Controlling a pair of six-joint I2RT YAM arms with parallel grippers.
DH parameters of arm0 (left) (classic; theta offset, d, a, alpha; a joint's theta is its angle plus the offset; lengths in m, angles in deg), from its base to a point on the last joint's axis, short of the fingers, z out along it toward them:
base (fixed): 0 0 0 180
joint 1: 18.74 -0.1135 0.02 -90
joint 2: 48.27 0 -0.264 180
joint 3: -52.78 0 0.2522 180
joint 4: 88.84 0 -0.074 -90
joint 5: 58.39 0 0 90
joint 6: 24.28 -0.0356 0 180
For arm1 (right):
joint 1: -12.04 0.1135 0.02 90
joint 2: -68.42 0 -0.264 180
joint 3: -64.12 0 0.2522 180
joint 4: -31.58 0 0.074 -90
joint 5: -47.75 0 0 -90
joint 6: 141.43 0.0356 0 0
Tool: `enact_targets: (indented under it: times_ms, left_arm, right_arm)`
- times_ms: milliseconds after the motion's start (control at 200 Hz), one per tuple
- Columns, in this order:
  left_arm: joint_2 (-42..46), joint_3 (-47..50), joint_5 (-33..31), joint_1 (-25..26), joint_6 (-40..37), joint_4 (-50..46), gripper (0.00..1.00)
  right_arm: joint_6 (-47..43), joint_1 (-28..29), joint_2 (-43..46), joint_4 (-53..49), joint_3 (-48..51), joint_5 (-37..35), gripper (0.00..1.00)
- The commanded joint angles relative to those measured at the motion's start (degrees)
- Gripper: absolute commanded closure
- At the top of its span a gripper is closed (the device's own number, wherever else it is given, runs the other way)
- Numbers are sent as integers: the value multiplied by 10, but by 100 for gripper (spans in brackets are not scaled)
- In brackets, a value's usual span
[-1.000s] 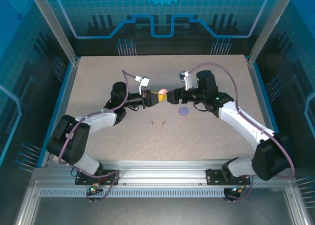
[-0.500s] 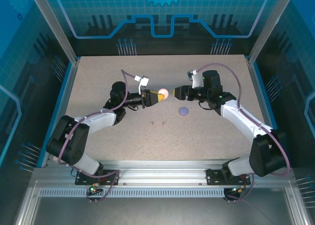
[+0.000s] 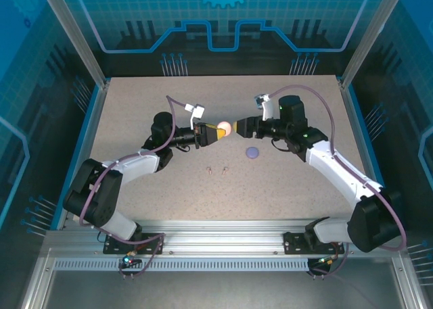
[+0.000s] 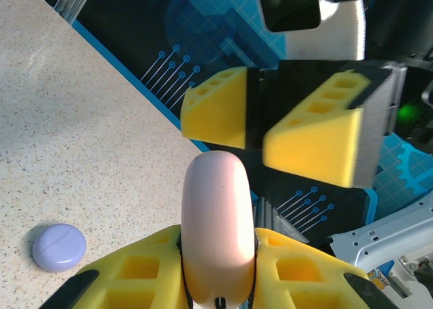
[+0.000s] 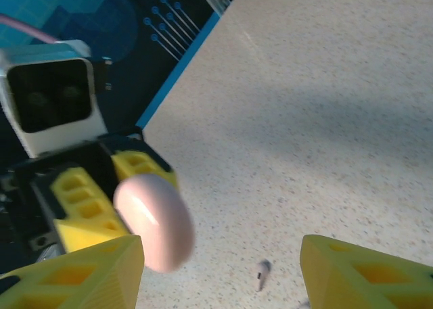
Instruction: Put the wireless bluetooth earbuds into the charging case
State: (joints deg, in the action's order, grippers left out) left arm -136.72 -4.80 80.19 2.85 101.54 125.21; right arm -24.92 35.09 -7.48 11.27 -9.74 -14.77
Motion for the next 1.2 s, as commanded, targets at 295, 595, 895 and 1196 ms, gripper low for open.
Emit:
enact_targets:
  times_ms: [295, 595, 895, 1196]
  left_arm:
    - [15, -14, 15, -1, -15, 4, 100]
    - [25, -13, 17, -2, -22, -7, 100]
    - [26, -11, 15, -2, -24, -8, 100]
    - [21, -12, 18, -1, -20, -3, 100]
  right_arm:
    - [-13, 25, -66, -6, -38, -13, 39]
    - [11, -12, -78, 25, -6, -12, 43]
    - [8, -14, -68, 19, -4, -6, 44]
    - [-45, -22, 4, -15, 16, 36, 49]
